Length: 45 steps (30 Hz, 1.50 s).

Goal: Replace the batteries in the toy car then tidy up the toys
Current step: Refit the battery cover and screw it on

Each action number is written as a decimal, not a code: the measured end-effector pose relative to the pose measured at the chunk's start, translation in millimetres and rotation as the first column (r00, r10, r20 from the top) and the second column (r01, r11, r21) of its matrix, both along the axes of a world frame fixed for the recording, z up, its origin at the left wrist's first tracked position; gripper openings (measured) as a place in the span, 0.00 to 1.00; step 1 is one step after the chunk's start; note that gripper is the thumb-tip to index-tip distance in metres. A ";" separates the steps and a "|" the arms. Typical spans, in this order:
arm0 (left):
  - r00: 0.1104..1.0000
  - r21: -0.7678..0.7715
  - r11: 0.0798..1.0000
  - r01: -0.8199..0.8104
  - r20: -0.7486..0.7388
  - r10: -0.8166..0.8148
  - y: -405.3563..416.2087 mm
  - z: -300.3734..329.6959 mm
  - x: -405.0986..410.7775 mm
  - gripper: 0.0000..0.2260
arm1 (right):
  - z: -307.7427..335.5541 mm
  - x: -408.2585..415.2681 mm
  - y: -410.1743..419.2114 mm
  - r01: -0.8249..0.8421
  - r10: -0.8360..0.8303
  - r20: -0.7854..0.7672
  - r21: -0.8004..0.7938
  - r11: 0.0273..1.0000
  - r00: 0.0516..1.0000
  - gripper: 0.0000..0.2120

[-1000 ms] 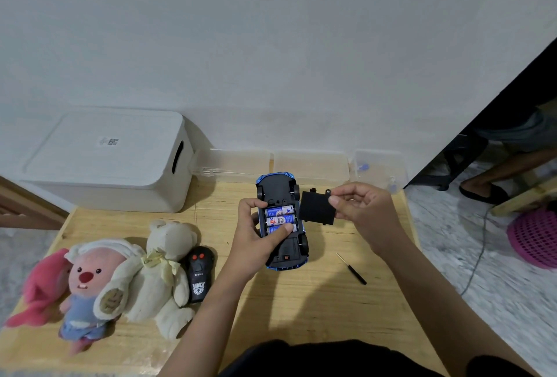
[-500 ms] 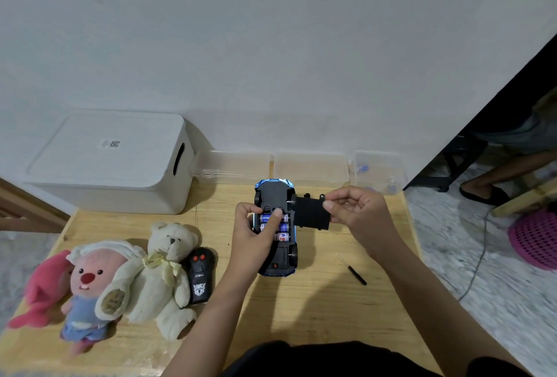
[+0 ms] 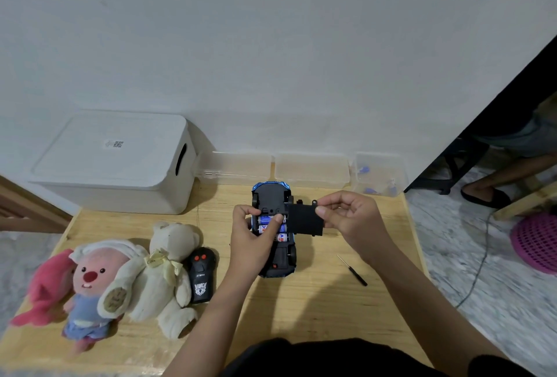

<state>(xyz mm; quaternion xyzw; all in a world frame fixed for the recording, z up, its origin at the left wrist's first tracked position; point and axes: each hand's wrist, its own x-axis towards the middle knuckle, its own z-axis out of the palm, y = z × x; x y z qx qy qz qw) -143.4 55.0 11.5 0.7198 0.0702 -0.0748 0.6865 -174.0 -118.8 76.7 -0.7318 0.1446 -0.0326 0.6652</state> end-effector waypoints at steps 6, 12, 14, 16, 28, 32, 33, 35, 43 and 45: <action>0.989 -0.064 0.989 0.136 -0.055 -0.140 0.5 1.8 -1.0 0.19 | -1.7 2.5 -1.2 0.015 -0.015 0.008 -0.008 1.000 1.000 0.06; 0.987 -0.088 0.984 0.154 -0.035 -0.158 0.4 3.3 -0.6 0.19 | -2.1 1.0 -2.5 0.018 -0.017 0.016 -0.003 1.000 1.000 0.05; 0.980 -0.129 0.974 0.185 -0.047 -0.192 2.1 3.8 0.0 0.18 | -3.2 0.5 -2.4 0.018 -0.018 0.013 0.001 1.000 1.000 0.04; 0.963 -0.171 0.952 0.255 -0.041 -0.265 5.1 3.5 0.4 0.18 | -4.2 1.0 -1.6 0.015 -0.015 0.009 0.001 1.000 1.000 0.04; 0.875 -0.277 0.838 0.471 0.027 -0.483 10.9 3.6 2.1 0.26 | -6.6 7.5 1.7 -0.056 0.056 0.053 -0.012 0.998 0.997 0.07; 0.873 -0.283 0.832 0.477 0.042 -0.486 12.1 6.0 3.5 0.25 | -7.2 7.9 1.8 -0.058 0.059 0.043 -0.026 0.998 0.997 0.07; 0.872 -0.289 0.829 0.479 0.045 -0.488 12.5 5.8 3.8 0.25 | -7.2 7.7 2.0 -0.057 0.059 0.045 -0.036 0.998 0.997 0.07; 0.871 -0.299 0.826 0.479 0.047 -0.488 13.6 5.1 3.9 0.26 | -8.0 8.0 2.6 -0.047 0.051 0.057 -0.071 0.996 0.997 0.07; 0.875 -0.350 0.819 0.455 0.008 -0.484 16.7 1.8 4.7 0.27 | -9.2 10.7 0.8 -0.045 0.064 0.084 -0.218 0.975 0.994 0.10; 0.874 -0.360 0.815 0.454 0.001 -0.486 17.6 1.0 5.4 0.27 | -8.7 11.9 -0.7 -0.071 0.085 0.073 -0.169 0.983 0.994 0.10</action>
